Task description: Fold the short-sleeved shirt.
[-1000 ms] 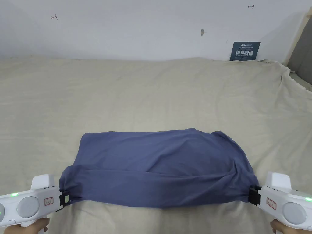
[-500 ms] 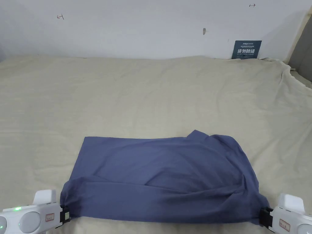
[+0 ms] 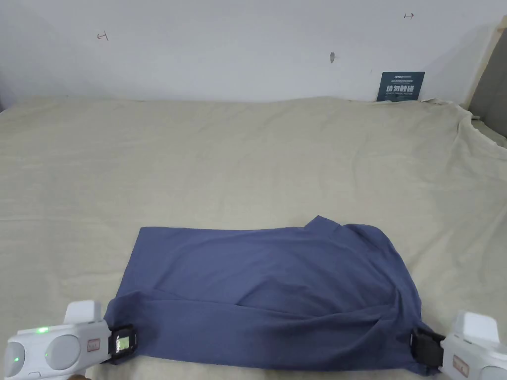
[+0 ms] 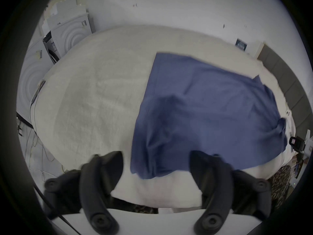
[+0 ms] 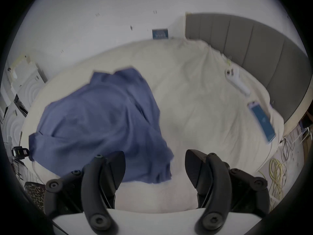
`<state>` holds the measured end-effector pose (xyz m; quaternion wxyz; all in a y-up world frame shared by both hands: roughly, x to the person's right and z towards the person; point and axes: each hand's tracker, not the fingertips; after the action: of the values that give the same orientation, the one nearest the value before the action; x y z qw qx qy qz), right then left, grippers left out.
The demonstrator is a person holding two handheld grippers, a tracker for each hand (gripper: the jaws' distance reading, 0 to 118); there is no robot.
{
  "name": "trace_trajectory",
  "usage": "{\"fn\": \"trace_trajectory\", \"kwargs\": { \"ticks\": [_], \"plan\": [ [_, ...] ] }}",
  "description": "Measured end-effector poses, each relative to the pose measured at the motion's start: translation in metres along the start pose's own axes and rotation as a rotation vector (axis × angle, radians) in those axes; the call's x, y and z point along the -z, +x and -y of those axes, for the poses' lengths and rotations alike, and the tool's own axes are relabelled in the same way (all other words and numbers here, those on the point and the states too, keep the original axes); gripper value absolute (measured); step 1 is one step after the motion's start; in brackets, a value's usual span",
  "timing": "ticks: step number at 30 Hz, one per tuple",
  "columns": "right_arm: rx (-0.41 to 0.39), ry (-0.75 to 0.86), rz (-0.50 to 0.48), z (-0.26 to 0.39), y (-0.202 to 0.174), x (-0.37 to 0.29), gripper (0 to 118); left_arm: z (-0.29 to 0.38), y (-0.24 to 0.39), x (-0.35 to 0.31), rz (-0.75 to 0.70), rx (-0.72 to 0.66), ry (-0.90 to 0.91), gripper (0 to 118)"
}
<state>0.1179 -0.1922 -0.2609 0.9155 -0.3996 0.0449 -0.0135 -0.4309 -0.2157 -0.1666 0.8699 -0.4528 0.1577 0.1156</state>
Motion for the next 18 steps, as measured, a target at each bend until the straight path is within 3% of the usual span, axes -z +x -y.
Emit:
{"fn": "trace_trajectory", "kwargs": {
  "ticks": [5, 13, 15, 16, 17, 18],
  "plan": [
    [-0.078, 0.224, -0.02, -0.046, -0.019, -0.05, 77, -0.037, 0.022, -0.057, 0.044, -0.011, 0.23, 94],
    [-0.11, 0.459, -0.067, -0.074, -0.053, -0.093, 75, -0.055, 0.057, -0.107, -0.003, 0.022, 0.549, 91],
    [-0.12, 0.494, -0.064, -0.073, -0.059, -0.094, 64, -0.053, 0.06, -0.112, 0.034, 0.031, 0.599, 71],
    [-0.127, 0.505, -0.064, -0.073, -0.061, -0.094, 50, -0.052, 0.061, -0.113, 0.053, 0.034, 0.608, 46],
    [-0.133, 0.513, -0.06, -0.073, -0.064, -0.094, 26, -0.053, 0.061, -0.109, 0.065, 0.037, 0.603, 19],
    [-0.139, 0.519, -0.059, -0.073, -0.065, -0.093, 4, -0.053, 0.062, -0.108, 0.091, 0.044, 0.596, 0]
  ]
}}
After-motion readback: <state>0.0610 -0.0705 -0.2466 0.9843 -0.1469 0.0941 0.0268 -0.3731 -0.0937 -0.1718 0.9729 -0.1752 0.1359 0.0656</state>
